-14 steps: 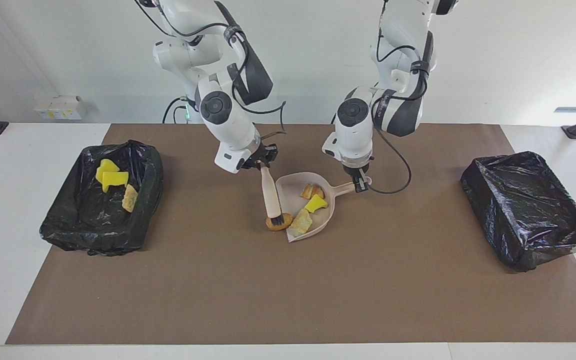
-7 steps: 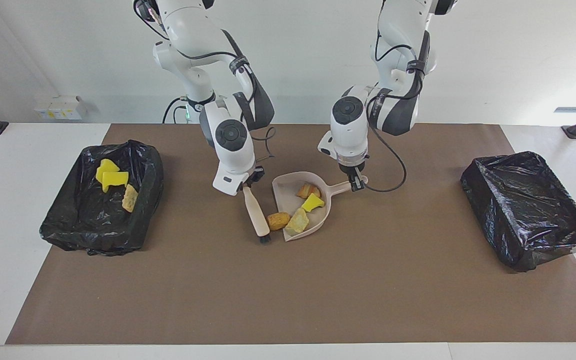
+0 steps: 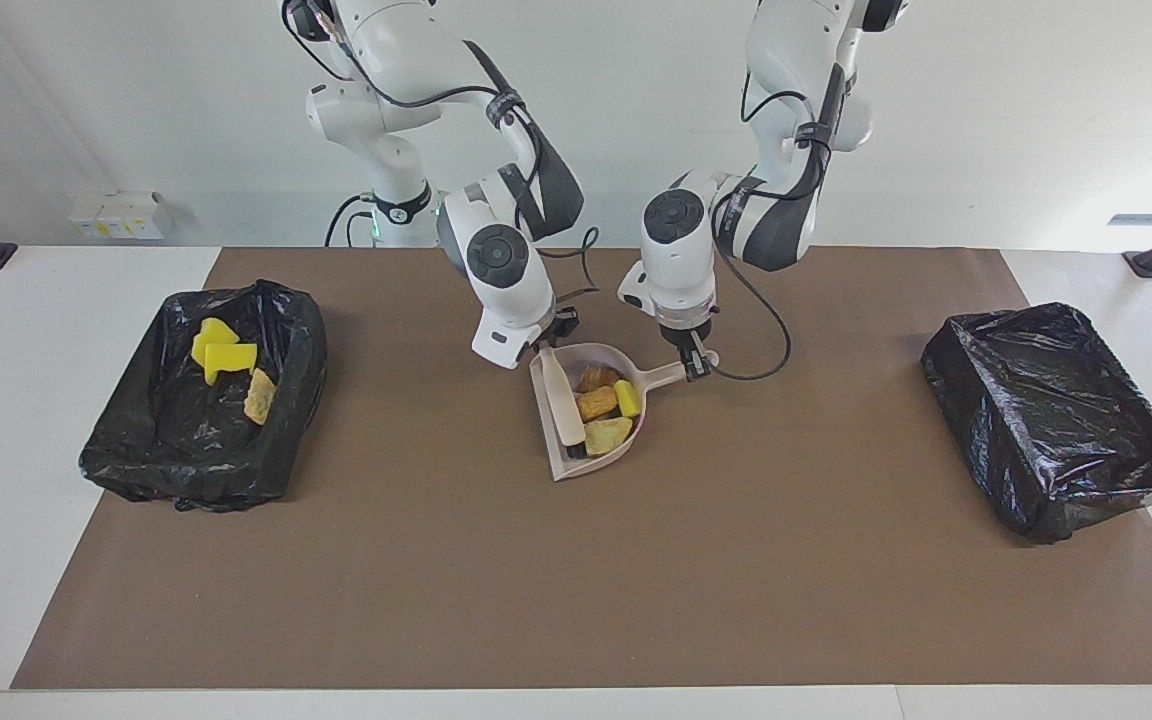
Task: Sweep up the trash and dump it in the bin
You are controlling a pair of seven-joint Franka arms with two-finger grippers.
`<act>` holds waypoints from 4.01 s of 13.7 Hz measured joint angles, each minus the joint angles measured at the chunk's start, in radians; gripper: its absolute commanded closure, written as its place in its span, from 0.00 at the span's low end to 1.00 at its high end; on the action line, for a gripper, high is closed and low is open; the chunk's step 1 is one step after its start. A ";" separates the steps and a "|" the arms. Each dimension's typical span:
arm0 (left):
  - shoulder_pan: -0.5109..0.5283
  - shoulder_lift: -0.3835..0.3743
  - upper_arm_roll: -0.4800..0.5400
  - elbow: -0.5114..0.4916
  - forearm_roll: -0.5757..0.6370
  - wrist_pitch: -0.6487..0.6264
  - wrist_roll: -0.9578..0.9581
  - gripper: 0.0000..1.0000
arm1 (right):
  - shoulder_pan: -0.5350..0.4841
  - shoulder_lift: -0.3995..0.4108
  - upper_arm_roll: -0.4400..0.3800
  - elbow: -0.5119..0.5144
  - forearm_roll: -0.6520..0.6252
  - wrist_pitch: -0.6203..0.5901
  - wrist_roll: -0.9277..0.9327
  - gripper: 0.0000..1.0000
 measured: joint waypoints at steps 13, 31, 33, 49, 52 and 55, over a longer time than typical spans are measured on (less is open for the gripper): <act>0.296 0.006 0.016 0.008 -0.185 0.149 0.557 1.00 | 0.132 -0.223 0.006 -0.061 0.025 -0.202 0.418 1.00; 0.866 -0.033 0.032 0.300 -0.195 -0.185 1.147 1.00 | 0.261 -0.126 0.004 -0.254 0.084 0.181 0.420 0.87; 0.915 -0.031 0.033 0.314 -0.147 -0.185 1.176 1.00 | 0.261 -0.126 0.004 -0.253 0.084 0.183 0.420 0.63; 1.037 0.023 0.031 0.393 0.491 0.108 1.087 1.00 | 0.050 -0.236 -0.015 -0.014 0.084 -0.161 0.268 0.00; 1.031 0.021 0.024 0.393 0.632 0.107 1.026 1.00 | -0.067 -0.270 -0.019 0.045 0.084 -0.238 0.186 0.00; 0.994 -0.011 0.020 0.393 0.747 0.064 0.991 1.00 | -0.181 -0.309 -0.024 0.056 0.084 -0.260 0.124 0.00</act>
